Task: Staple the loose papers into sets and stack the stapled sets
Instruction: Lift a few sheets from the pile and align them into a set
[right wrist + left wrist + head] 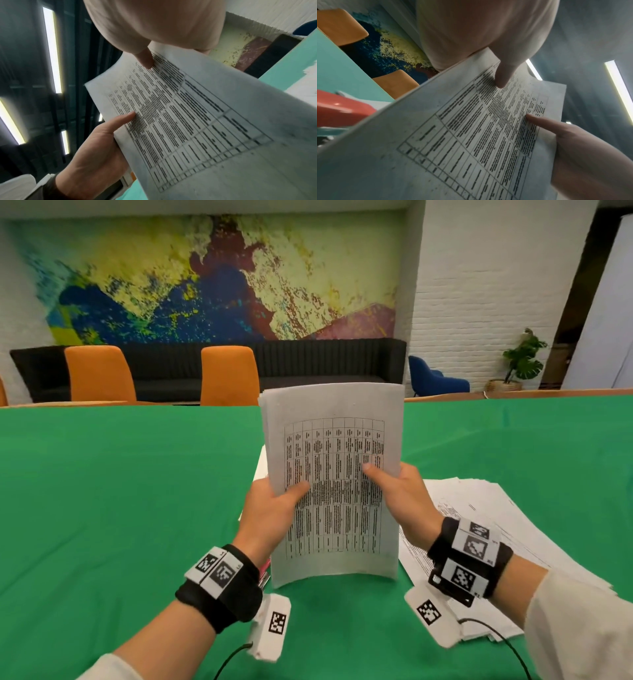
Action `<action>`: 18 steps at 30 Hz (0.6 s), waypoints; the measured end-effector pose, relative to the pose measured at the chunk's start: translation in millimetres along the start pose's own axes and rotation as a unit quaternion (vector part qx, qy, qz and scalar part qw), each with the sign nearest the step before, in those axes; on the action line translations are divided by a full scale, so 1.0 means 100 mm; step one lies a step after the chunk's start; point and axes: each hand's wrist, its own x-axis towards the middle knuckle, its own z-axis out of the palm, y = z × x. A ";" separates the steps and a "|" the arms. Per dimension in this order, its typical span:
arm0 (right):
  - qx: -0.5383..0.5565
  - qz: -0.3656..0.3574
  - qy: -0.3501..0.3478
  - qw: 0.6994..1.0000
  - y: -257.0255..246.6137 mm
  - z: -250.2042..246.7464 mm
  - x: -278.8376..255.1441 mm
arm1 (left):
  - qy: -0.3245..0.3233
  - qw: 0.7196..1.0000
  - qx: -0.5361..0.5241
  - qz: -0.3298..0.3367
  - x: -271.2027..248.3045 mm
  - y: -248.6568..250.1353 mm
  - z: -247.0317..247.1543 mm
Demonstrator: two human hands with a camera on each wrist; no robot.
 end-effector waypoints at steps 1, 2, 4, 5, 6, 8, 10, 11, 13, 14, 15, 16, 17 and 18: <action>-0.001 0.005 0.000 1.000 0.03 0.00 -0.01 | -0.004 1.000 -0.001 -0.004 -0.01 -0.01 0.00; -0.001 0.007 0.001 1.000 0.04 -0.01 0.00 | -0.004 1.000 -0.005 -0.005 0.00 -0.01 -0.01; -0.003 0.005 0.003 1.000 0.03 -0.02 0.02 | 0.002 1.000 -0.011 -0.003 0.04 0.01 -0.03; -0.006 0.004 0.001 1.000 0.02 -0.03 0.03 | 0.004 1.000 -0.013 -0.003 0.05 0.02 -0.04; -0.010 0.004 -0.001 1.000 0.03 -0.03 0.03 | 0.002 1.000 -0.015 -0.006 0.04 0.02 -0.04; -0.019 0.013 -0.008 1.000 0.04 -0.03 0.02 | -0.012 1.000 -0.015 -0.019 0.02 0.00 -0.02; -0.022 0.023 -0.015 0.999 0.04 -0.06 0.01 | -0.028 0.998 -0.027 -0.042 0.02 -0.01 -0.04; -0.027 0.024 -0.022 0.999 0.02 -0.09 0.02 | -0.039 0.997 -0.035 -0.055 0.03 0.01 -0.07; -0.036 0.038 -0.053 0.997 0.00 -0.16 0.04 | -0.078 0.991 -0.051 -0.093 0.06 0.05 -0.15; -0.035 0.059 -0.072 0.995 0.01 -0.20 0.05 | -0.101 0.987 -0.058 -0.115 0.07 0.05 -0.20; -0.031 0.086 -0.089 0.992 0.03 -0.24 0.05 | -0.123 0.982 -0.054 -0.134 0.05 0.05 -0.24; -0.027 0.116 -0.103 0.988 0.07 -0.27 0.04 | -0.140 0.978 -0.039 -0.147 0.03 0.03 -0.27; -0.024 0.144 -0.113 0.983 0.12 -0.29 0.01 | -0.149 0.977 -0.014 -0.155 0.01 0.00 -0.31; -0.022 0.173 -0.121 0.977 0.19 -0.31 -0.02 | -0.149 0.975 0.016 -0.162 -0.01 -0.04 -0.34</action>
